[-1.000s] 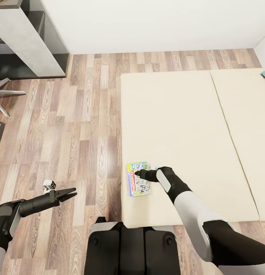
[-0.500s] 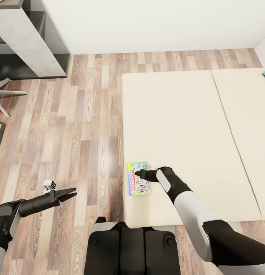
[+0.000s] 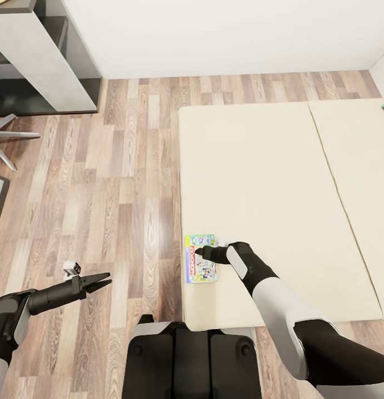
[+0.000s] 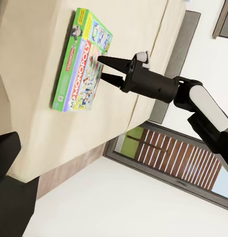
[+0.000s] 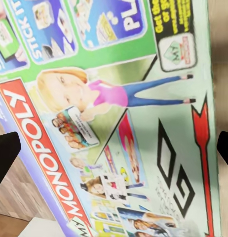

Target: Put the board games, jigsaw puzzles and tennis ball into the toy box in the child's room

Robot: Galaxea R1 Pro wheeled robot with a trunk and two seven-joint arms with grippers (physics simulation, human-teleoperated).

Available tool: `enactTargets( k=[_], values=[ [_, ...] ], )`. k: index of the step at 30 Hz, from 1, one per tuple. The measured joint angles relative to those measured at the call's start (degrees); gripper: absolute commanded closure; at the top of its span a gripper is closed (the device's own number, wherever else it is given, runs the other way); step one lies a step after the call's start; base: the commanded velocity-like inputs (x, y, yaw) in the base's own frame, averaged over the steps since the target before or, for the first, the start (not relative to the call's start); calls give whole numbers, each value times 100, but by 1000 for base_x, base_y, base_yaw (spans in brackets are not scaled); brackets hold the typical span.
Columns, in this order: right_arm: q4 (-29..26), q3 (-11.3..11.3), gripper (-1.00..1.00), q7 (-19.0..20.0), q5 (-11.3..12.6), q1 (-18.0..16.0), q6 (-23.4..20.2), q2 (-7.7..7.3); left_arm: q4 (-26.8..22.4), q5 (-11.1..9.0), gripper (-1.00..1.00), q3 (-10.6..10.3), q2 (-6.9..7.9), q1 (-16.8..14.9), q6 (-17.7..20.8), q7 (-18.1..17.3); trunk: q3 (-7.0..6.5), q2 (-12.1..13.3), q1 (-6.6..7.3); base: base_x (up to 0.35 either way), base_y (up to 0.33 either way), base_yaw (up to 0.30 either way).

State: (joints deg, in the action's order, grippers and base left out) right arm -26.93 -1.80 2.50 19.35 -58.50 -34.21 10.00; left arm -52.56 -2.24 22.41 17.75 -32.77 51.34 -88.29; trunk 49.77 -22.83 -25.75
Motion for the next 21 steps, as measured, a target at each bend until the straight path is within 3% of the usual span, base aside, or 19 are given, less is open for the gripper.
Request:
enactTargets(
  k=[21],
  values=[
    [-2,1,-100,-1,2,5,7,0,1,-8,-100,1,6,0,-4,-3,0,0,0,0,12,0]
  ],
)
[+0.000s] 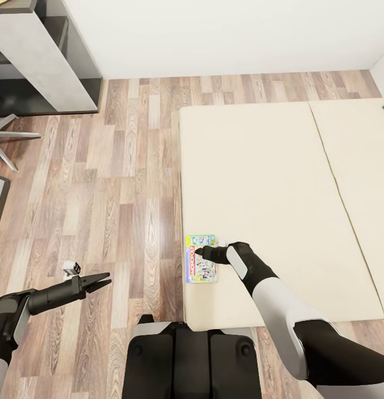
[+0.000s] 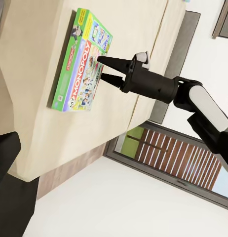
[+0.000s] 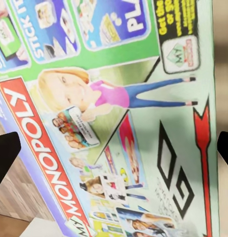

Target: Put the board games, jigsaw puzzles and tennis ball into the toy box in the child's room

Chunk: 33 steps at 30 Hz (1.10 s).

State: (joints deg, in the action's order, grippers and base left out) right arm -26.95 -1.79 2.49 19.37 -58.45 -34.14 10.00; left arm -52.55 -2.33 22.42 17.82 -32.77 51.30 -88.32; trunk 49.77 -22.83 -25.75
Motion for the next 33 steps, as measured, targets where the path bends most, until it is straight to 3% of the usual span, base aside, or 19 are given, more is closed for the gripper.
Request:
enactTargets(
  k=[33],
  values=[
    [0,0,-100,4,-1,1,2,0,0,0,-100,3,1,0,4,-4,0,0,0,0,11,0]
  ],
)
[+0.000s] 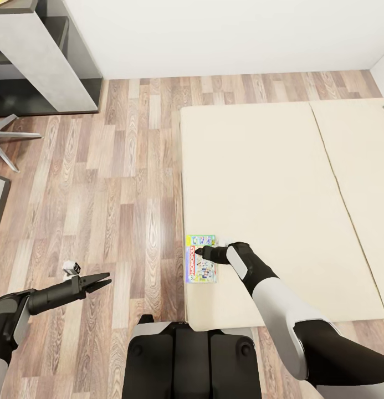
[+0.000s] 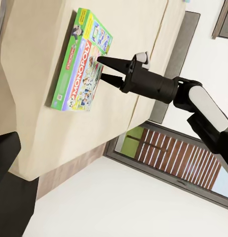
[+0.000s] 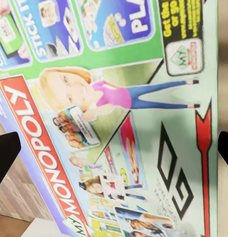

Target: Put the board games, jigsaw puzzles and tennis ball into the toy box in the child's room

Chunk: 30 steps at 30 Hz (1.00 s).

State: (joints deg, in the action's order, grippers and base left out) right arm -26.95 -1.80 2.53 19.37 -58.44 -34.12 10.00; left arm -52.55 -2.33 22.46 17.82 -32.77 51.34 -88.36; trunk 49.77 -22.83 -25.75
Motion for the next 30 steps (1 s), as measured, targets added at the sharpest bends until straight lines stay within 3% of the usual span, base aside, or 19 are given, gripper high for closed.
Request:
enactTargets(
  k=[30],
  values=[
    [3,-2,-100,4,0,1,0,0,0,1,-100,-5,1,0,0,0,0,0,0,0,17,0]
  ],
)
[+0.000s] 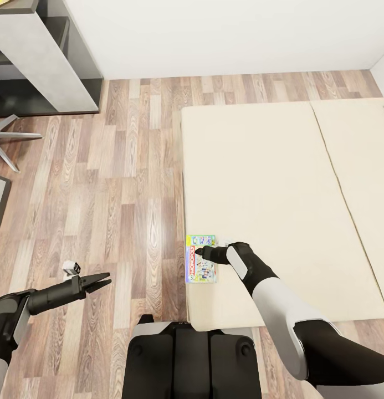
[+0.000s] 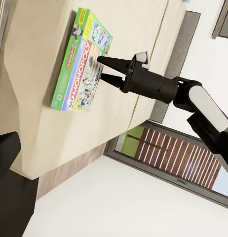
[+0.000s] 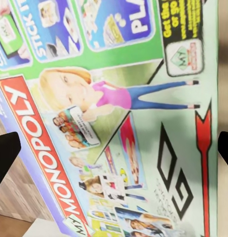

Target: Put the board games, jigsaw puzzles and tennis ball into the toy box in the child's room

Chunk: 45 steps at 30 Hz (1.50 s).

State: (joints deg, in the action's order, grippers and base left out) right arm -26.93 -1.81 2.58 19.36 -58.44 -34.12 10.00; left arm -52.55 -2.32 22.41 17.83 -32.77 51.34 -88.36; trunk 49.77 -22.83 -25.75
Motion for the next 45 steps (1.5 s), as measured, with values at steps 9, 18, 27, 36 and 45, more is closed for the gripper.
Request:
enactTargets(
  k=[9,18,27,36,45],
  values=[
    [0,0,-100,0,-2,0,0,0,0,0,-100,0,0,0,0,0,0,0,0,0,43,0],
    [-1,-1,-100,1,0,0,0,0,0,0,-100,3,0,0,0,0,0,0,0,0,4,0],
    [0,0,-100,1,0,0,0,0,0,0,-100,0,0,0,0,0,0,0,0,0,47,0],
    [0,-1,-100,14,1,0,0,0,0,0,-100,8,0,0,0,0,0,0,0,0,5,0],
    [0,0,-100,18,-4,0,0,0,-1,1,-100,9,0,0,0,0,0,0,0,0,25,0]
  ],
)
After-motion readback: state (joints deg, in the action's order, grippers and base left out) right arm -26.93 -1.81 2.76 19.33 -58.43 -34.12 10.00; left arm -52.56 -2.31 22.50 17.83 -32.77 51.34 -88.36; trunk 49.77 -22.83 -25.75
